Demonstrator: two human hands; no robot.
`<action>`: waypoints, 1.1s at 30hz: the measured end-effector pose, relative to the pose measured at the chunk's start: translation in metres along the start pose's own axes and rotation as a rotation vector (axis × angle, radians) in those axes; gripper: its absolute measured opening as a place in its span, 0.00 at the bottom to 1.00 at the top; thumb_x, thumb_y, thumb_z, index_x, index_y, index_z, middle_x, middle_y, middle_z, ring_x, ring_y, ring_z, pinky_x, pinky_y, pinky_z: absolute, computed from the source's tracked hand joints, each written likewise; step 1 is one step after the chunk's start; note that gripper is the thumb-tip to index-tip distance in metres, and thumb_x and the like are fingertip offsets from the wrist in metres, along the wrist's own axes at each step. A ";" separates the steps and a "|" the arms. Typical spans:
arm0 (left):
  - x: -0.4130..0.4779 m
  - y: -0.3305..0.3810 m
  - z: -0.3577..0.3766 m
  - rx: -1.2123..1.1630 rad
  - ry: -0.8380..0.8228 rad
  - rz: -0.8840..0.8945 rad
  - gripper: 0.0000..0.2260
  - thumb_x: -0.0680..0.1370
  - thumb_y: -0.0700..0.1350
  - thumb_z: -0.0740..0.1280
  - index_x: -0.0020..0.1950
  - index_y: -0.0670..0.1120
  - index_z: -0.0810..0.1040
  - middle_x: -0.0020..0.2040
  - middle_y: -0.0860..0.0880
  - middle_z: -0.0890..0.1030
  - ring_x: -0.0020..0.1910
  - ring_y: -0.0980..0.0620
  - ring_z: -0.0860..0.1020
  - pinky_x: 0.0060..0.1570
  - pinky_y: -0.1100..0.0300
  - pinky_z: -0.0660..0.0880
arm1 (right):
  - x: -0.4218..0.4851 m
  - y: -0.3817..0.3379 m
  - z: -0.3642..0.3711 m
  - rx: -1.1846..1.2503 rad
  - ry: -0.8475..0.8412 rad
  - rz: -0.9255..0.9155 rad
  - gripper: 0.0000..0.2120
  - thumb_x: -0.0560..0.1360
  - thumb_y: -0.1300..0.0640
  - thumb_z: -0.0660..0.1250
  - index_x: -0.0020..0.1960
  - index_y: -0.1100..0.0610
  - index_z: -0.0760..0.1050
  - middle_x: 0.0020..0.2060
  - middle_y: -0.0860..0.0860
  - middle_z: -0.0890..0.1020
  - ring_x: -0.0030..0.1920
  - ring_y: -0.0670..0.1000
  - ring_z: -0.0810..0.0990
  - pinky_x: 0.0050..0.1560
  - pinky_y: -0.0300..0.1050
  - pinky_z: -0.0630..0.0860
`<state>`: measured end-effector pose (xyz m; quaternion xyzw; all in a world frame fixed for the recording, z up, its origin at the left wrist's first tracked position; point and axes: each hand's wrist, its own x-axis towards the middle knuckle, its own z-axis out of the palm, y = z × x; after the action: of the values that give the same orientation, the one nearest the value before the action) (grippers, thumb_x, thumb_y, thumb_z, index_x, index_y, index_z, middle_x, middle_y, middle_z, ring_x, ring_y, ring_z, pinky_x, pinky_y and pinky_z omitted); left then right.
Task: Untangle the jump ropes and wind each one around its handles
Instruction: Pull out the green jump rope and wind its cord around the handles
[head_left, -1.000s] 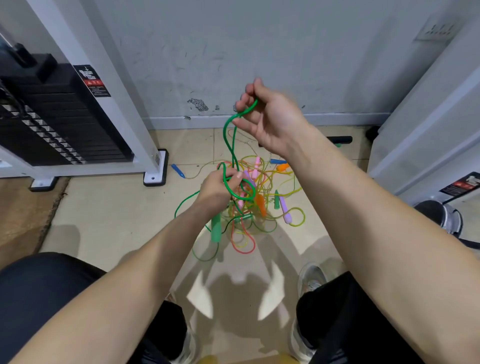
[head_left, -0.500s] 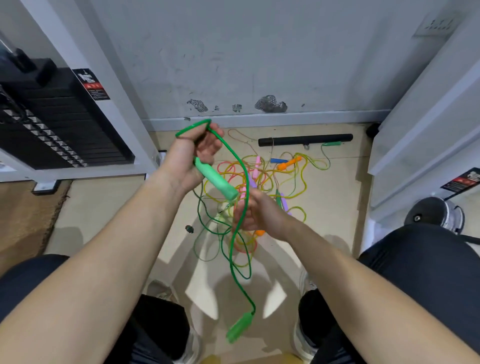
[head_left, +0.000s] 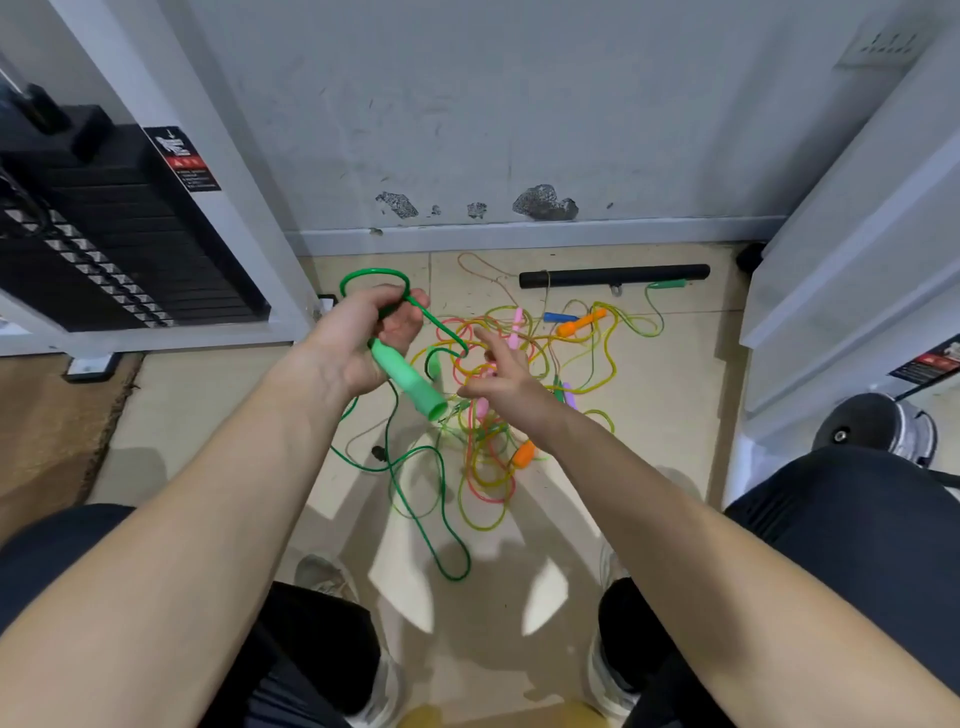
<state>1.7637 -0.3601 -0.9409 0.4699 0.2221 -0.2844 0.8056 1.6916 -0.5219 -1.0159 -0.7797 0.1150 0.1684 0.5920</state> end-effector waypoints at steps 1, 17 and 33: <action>-0.001 -0.001 0.002 0.012 -0.014 -0.017 0.06 0.85 0.42 0.57 0.51 0.42 0.71 0.30 0.48 0.80 0.20 0.58 0.75 0.14 0.70 0.62 | 0.008 -0.007 0.003 -0.048 -0.004 -0.038 0.32 0.71 0.51 0.70 0.73 0.39 0.67 0.70 0.52 0.65 0.70 0.52 0.66 0.73 0.52 0.63; 0.011 0.013 -0.025 -0.029 0.026 0.069 0.13 0.85 0.42 0.54 0.44 0.44 0.73 0.35 0.48 0.83 0.27 0.59 0.80 0.16 0.71 0.59 | 0.004 0.035 0.016 -0.224 0.061 -0.025 0.12 0.83 0.52 0.60 0.42 0.53 0.72 0.38 0.50 0.73 0.37 0.49 0.70 0.40 0.46 0.66; 0.013 -0.083 -0.043 0.639 -0.185 -0.172 0.15 0.79 0.47 0.62 0.65 0.46 0.77 0.60 0.50 0.84 0.33 0.55 0.75 0.23 0.65 0.61 | -0.002 -0.055 -0.022 0.663 0.034 0.179 0.09 0.85 0.58 0.58 0.50 0.60 0.74 0.28 0.51 0.79 0.25 0.46 0.79 0.26 0.38 0.76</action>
<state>1.7138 -0.3581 -1.0215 0.6503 0.0868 -0.4478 0.6075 1.7133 -0.5285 -0.9611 -0.5346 0.2414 0.1601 0.7939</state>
